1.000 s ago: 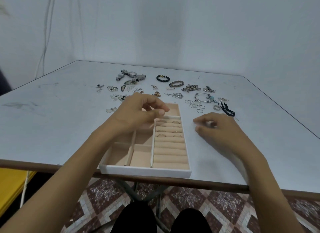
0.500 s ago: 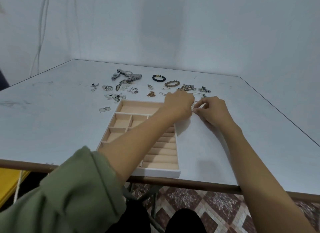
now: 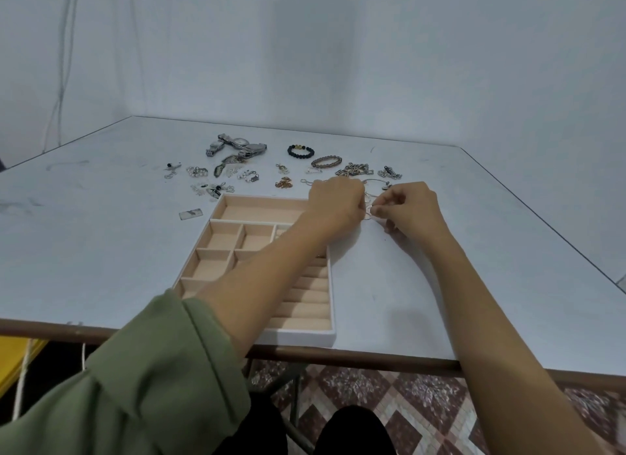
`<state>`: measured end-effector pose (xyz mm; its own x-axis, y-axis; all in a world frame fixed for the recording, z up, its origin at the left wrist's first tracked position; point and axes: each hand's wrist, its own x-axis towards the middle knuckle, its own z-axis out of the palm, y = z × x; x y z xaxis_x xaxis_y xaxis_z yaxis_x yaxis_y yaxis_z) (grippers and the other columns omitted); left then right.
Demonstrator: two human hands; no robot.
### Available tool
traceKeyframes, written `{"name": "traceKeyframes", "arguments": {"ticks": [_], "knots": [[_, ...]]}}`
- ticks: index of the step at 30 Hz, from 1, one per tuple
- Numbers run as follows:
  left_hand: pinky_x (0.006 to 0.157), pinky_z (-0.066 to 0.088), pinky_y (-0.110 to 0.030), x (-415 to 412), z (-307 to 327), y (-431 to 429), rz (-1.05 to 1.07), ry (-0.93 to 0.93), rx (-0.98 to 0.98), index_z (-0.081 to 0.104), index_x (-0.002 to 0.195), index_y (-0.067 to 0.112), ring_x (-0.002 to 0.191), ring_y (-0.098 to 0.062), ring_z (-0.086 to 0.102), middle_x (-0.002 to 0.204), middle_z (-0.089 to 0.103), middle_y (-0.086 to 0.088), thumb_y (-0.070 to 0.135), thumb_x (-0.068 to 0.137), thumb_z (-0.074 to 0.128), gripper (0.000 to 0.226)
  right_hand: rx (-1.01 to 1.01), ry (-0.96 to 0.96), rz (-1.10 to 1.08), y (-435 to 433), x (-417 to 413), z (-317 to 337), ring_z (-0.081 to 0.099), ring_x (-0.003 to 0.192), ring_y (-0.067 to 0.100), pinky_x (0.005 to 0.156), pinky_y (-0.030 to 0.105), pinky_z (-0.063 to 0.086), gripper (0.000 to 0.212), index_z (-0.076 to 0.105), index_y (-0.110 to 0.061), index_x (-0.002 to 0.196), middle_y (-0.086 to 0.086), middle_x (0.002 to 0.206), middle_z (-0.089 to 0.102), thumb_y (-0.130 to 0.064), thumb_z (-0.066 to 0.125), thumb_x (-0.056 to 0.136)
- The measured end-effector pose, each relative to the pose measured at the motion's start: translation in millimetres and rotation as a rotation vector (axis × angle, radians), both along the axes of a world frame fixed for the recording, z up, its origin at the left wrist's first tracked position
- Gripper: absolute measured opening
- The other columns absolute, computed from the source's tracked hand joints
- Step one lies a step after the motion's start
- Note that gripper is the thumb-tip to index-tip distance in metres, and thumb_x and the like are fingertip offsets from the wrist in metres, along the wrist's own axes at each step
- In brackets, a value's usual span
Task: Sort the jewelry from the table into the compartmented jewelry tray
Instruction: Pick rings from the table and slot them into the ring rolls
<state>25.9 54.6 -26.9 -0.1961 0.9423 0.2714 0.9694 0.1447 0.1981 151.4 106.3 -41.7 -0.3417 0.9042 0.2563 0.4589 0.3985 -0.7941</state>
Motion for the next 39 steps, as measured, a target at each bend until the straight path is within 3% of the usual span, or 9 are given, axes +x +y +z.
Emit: {"name": "traceKeyframes", "arguments": {"ticks": [5, 11, 15, 21, 25, 29, 31, 35, 39], "knots": [[0.092, 0.036, -0.037, -6, -3, -1, -0.012, -0.005, 0.017, 0.066, 0.105, 0.028, 0.114, -0.023, 0.052, 0.115, 0.063, 0.001, 0.031, 0.092, 0.054, 0.018, 0.01, 0.019, -0.063, 1, 3, 1, 0.059, 0.045, 0.018, 0.048, 0.023, 0.043, 0.007, 0.069, -0.008, 0.071, 0.004, 0.055, 0.06, -0.004, 0.071, 0.077], [0.096, 0.031, -0.037, -2, -5, 4, 0.0, 0.089, -0.011, 0.064, 0.112, 0.027, 0.121, -0.024, 0.044, 0.12, 0.06, -0.001, 0.038, 0.093, 0.053, 0.024, 0.016, 0.007, -0.079, 2, 3, -1, 0.059, 0.048, 0.017, 0.06, 0.03, 0.051, 0.006, 0.069, -0.01, 0.07, 0.006, 0.054, 0.062, -0.005, 0.07, 0.074], [0.101, 0.029, -0.041, -2, -2, 13, 0.017, 0.097, -0.133, 0.06, 0.119, 0.021, 0.125, -0.027, 0.038, 0.129, 0.051, -0.007, 0.035, 0.092, 0.051, 0.031, 0.02, 0.004, -0.067, 0, 3, 0, 0.059, 0.048, 0.017, 0.058, 0.028, 0.051, 0.004, 0.069, -0.008, 0.072, 0.005, 0.054, 0.062, -0.005, 0.069, 0.075], [0.099, 0.026, -0.039, -7, 7, 14, -0.073, -0.021, -0.087, 0.066, 0.099, 0.021, 0.112, -0.02, 0.051, 0.109, 0.064, 0.003, 0.025, 0.084, 0.063, 0.016, 0.002, 0.016, -0.057, -2, 3, 1, 0.058, 0.047, 0.017, 0.053, 0.025, 0.048, 0.004, 0.069, -0.006, 0.071, 0.004, 0.057, 0.062, -0.002, 0.07, 0.073], [0.097, 0.025, -0.038, -12, 7, 2, -0.157, -0.109, 0.027, 0.063, 0.089, 0.026, 0.097, -0.012, 0.054, 0.094, 0.064, 0.01, 0.025, 0.082, 0.066, 0.008, 0.006, 0.027, -0.05, -4, 5, 0, 0.057, 0.048, 0.017, 0.051, 0.026, 0.048, 0.005, 0.07, -0.005, 0.069, 0.004, 0.056, 0.062, 0.0, 0.071, 0.07], [0.078, 0.039, -0.03, -29, 26, -20, -0.208, -0.245, 0.11, 0.065, 0.077, 0.029, 0.069, -0.002, 0.05, 0.074, 0.062, 0.012, 0.029, 0.074, 0.075, 0.011, 0.053, 0.019, -0.024, -8, 5, 2, 0.057, 0.045, 0.019, 0.053, 0.03, 0.05, 0.004, 0.07, -0.004, 0.069, 0.003, 0.051, 0.06, -0.001, 0.072, 0.07], [0.072, 0.043, -0.027, -41, 38, -41, -0.237, -0.354, 0.142, 0.069, 0.076, 0.026, 0.061, -0.001, 0.05, 0.073, 0.066, 0.007, 0.028, 0.071, 0.079, 0.012, 0.055, 0.006, -0.006, -12, 3, 1, 0.056, 0.044, 0.018, 0.051, 0.028, 0.051, 0.005, 0.069, -0.003, 0.072, 0.002, 0.051, 0.059, 0.0, 0.073, 0.071], [0.075, 0.047, -0.022, -73, 45, -95, -0.26, -0.607, 0.273, 0.072, 0.079, 0.019, 0.074, -0.014, 0.063, 0.08, 0.072, -0.002, 0.023, 0.073, 0.08, 0.011, 0.098, 0.007, 0.032, -23, -4, 4, 0.058, 0.043, 0.017, 0.047, 0.022, 0.047, 0.007, 0.07, -0.005, 0.075, -0.001, 0.052, 0.057, -0.001, 0.075, 0.074], [0.081, 0.048, -0.031, -103, 24, -129, -0.189, -0.786, 0.392, 0.071, 0.081, 0.013, 0.08, -0.012, 0.062, 0.084, 0.072, -0.008, 0.016, 0.074, 0.078, 0.01, 0.127, 0.044, 0.064, -37, -14, 8, 0.057, 0.04, 0.006, 0.045, 0.013, 0.045, 0.004, 0.073, -0.007, 0.076, 0.001, 0.062, 0.065, -0.003, 0.074, 0.076]]}}
